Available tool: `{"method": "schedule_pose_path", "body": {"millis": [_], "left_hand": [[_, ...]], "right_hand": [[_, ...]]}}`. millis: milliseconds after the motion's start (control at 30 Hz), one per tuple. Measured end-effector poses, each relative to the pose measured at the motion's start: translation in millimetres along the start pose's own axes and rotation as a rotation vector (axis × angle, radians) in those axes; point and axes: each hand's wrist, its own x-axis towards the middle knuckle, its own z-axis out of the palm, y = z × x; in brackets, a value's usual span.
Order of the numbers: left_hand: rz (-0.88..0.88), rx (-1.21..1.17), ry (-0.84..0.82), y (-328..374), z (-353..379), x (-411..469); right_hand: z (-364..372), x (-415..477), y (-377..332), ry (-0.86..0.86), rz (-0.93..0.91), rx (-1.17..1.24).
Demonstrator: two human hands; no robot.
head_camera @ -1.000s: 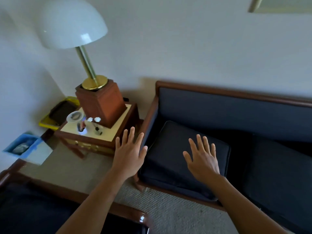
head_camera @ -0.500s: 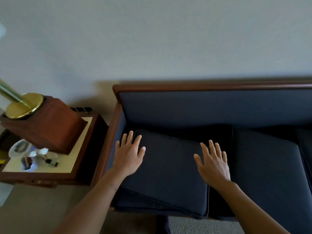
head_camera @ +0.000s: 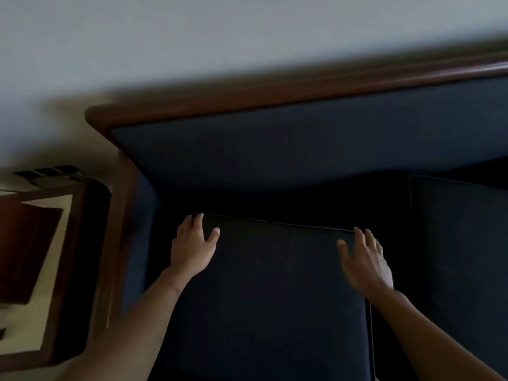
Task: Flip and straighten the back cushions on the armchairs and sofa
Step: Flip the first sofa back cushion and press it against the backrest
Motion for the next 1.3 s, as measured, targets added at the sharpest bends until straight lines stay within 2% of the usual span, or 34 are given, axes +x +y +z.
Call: {"method": "schedule_pose_path", "body": {"millis": [67, 167, 333, 500, 633, 800, 1033, 1167, 1300], "left_hand": [[-0.101, -0.032, -0.013, -10.0, 18.6, 19.6], [-0.186, -0.024, 0.076, -19.2, 38.9, 45.0], [-0.458, -0.251, 0.063, -27.1, 44.5, 72.2], [-0.504, -0.312, 0.121, -23.7, 40.0, 72.4], [-0.511, -0.377, 0.206, -24.5, 26.1, 55.2], [-0.465, -0.53, 0.389, -20.0, -20.3, 18.0], [-0.402, -0.925, 0.727, 8.1, -107.1, -54.3], [-0.309, -0.983, 0.728, -0.7, -119.6, -100.8], [-0.218, -0.88, 0.557, -27.5, -111.4, -131.9]], "right_hand": [[17.3, 21.2, 6.8, -0.007, 0.059, 0.026], [39.5, 46.4, 16.1, 0.022, 0.158, 0.076], [59.4, 67.9, 20.6, 0.126, 0.302, 0.183], [58.6, 71.5, 17.5, 0.165, 0.343, 0.18], [40.3, 52.2, 7.3, 0.212, 0.282, 0.179], [-10.0, 23.3, -27.8, 0.319, 0.151, 0.262], [-101.2, -37.0, -59.0, 0.53, -0.189, 0.527], [-126.0, -73.4, -46.7, 0.532, -0.3, 0.493], [-128.6, -95.7, -31.8, 0.379, -0.299, 0.236]]}}
